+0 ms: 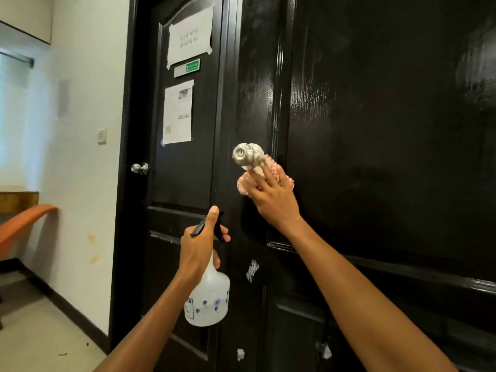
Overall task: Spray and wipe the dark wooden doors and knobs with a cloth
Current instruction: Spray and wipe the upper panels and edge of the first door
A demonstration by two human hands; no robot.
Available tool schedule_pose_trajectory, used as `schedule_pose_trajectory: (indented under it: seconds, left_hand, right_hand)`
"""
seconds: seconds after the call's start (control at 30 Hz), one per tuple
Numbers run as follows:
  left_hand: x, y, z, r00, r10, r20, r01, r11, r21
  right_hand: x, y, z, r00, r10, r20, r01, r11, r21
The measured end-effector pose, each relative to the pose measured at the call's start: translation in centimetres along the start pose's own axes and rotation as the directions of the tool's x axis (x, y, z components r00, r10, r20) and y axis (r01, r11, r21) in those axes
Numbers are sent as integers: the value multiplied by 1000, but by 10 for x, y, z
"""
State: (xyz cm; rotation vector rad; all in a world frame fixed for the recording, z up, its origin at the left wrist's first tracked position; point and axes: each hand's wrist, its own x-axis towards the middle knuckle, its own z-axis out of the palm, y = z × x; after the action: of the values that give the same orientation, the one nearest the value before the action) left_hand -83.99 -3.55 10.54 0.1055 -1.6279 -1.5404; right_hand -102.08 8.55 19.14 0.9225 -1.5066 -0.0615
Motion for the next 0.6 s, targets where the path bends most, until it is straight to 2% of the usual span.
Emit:
schedule_pose_trajectory:
  seconds: [0.07, 0.1, 0.17, 0.27, 0.33, 0.37, 0.43, 0.5, 0.53, 0.6]
  left_hand:
    - [5, 5, -3, 1000, 9, -12, -9, 1000, -3]
    - [6, 6, -4, 1000, 8, -13, -8, 1000, 7]
    - [7, 4, -6, 1000, 6, 0, -6, 1000, 20]
    - [5, -5, -8, 1000, 0, -3, 0, 1000, 20]
    - [5, -9, -8, 1000, -4, -16, 5, 1000, 30]
    - [6, -11, -8, 1000, -9, -17, 9, 999, 32]
    - [7, -14, -7, 1000, -18, -1, 18, 1000, 25]
    - [8, -13, -3, 1000, -17, 11, 17, 999, 31]
    - [8, -11, 0, 1000, -12, 7, 12, 999, 34]
    - [11, -6, 6, 1000, 0, -28, 1, 999, 34]
  right_hand:
    - [11, 3, -1, 998, 57, -20, -57, 998, 3]
    - [7, 0, 3, 999, 36, -13, -36, 999, 12]
    - [-16, -13, 12, 990, -135, 43, 133, 990, 50]
    - [-66, -31, 22, 887, -424, 182, 402, 904, 144]
    - [-93, -34, 18, 837, -494, 235, 464, 869, 172]
    - [-101, -31, 14, 836, -492, 245, 471, 871, 141]
    - [-101, -17, 3, 904, -380, 198, 383, 923, 20]
    - [-87, 0, -9, 986, -132, 100, 136, 990, -31]
    - [-80, 6, -15, 998, -31, 60, 33, 999, -34]
    - [-74, 9, -19, 998, 53, 16, -52, 998, -33]
